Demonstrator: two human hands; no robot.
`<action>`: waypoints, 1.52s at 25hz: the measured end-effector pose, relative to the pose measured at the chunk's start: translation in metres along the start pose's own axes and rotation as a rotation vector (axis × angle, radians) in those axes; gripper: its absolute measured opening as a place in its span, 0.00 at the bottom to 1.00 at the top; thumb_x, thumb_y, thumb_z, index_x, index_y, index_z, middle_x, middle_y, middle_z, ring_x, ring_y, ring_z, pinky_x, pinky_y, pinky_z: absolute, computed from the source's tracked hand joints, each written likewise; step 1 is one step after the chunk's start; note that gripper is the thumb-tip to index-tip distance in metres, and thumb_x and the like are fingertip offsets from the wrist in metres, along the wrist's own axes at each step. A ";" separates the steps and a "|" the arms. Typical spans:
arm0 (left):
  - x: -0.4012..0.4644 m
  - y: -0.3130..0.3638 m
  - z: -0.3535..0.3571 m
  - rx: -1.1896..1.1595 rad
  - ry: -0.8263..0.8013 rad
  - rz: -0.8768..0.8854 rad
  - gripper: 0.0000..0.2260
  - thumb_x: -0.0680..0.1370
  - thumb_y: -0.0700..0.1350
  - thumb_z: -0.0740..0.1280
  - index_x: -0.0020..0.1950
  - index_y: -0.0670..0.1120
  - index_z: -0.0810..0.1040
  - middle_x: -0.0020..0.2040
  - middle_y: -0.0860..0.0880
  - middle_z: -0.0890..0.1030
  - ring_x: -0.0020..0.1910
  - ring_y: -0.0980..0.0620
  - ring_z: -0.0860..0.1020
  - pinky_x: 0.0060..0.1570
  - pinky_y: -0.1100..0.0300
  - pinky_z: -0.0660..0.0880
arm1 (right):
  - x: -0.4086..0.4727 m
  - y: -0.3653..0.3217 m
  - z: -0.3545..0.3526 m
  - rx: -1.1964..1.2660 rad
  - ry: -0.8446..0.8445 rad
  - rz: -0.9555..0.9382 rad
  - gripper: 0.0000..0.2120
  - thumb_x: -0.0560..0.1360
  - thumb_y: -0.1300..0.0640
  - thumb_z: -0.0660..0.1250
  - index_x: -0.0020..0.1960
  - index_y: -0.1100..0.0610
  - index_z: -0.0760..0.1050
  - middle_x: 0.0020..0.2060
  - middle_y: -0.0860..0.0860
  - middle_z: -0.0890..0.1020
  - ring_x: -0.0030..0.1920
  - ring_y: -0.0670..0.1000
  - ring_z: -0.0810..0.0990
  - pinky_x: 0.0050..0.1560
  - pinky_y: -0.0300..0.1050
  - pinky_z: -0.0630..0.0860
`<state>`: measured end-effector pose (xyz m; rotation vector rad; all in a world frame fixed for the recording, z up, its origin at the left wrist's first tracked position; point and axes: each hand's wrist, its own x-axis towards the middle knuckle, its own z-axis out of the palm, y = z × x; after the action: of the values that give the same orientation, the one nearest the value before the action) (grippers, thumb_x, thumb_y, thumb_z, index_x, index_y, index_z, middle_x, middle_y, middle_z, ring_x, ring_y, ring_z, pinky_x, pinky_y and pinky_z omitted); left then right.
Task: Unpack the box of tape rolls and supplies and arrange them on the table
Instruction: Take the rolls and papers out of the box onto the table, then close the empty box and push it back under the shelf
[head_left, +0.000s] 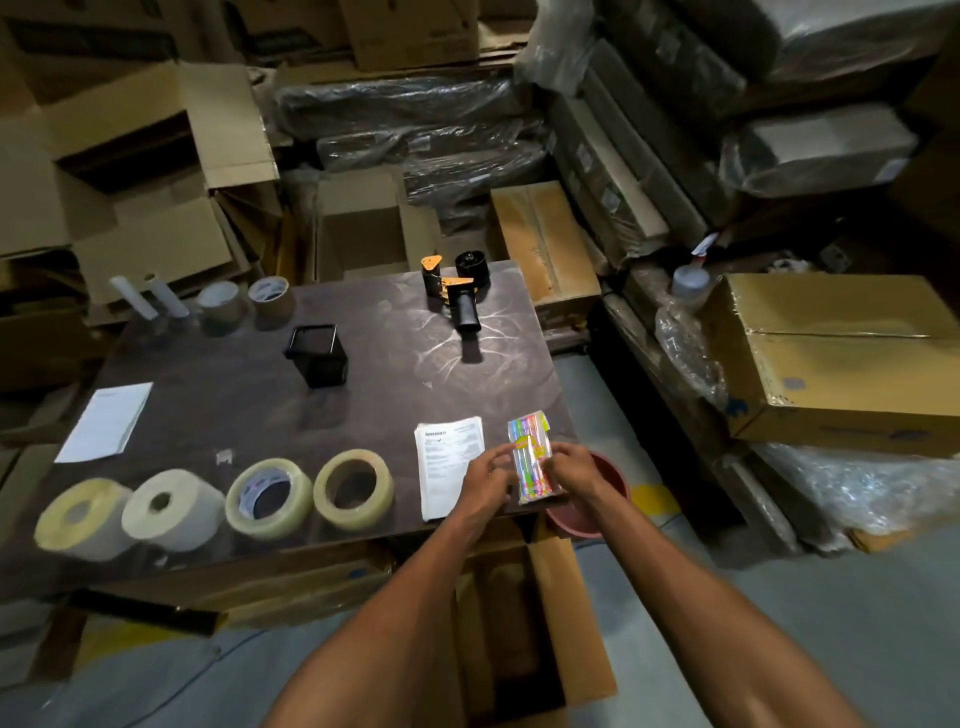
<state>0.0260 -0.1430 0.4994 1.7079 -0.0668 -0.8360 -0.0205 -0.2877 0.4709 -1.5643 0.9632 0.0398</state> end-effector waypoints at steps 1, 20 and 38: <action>0.006 -0.001 -0.003 0.014 -0.009 -0.006 0.24 0.74 0.31 0.60 0.66 0.49 0.77 0.56 0.48 0.83 0.55 0.44 0.82 0.53 0.44 0.80 | 0.008 0.001 0.002 -0.031 0.030 -0.003 0.13 0.68 0.67 0.64 0.44 0.55 0.83 0.44 0.58 0.86 0.44 0.57 0.85 0.50 0.58 0.82; -0.056 -0.034 0.018 -0.074 0.112 -0.067 0.10 0.77 0.37 0.67 0.53 0.49 0.82 0.50 0.47 0.84 0.48 0.48 0.82 0.49 0.52 0.79 | -0.045 0.033 -0.030 -0.375 0.127 -0.143 0.17 0.74 0.60 0.66 0.62 0.58 0.78 0.57 0.56 0.83 0.58 0.58 0.80 0.56 0.46 0.75; -0.186 -0.228 0.040 0.081 0.246 -0.256 0.08 0.81 0.42 0.65 0.54 0.53 0.82 0.58 0.50 0.82 0.60 0.49 0.78 0.62 0.47 0.76 | -0.135 0.245 -0.023 -0.507 -0.230 0.045 0.09 0.74 0.61 0.65 0.50 0.53 0.83 0.49 0.53 0.85 0.53 0.56 0.82 0.57 0.51 0.79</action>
<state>-0.2191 -0.0172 0.3895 1.9101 0.2936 -0.8104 -0.2634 -0.2131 0.3510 -1.9464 0.8426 0.5194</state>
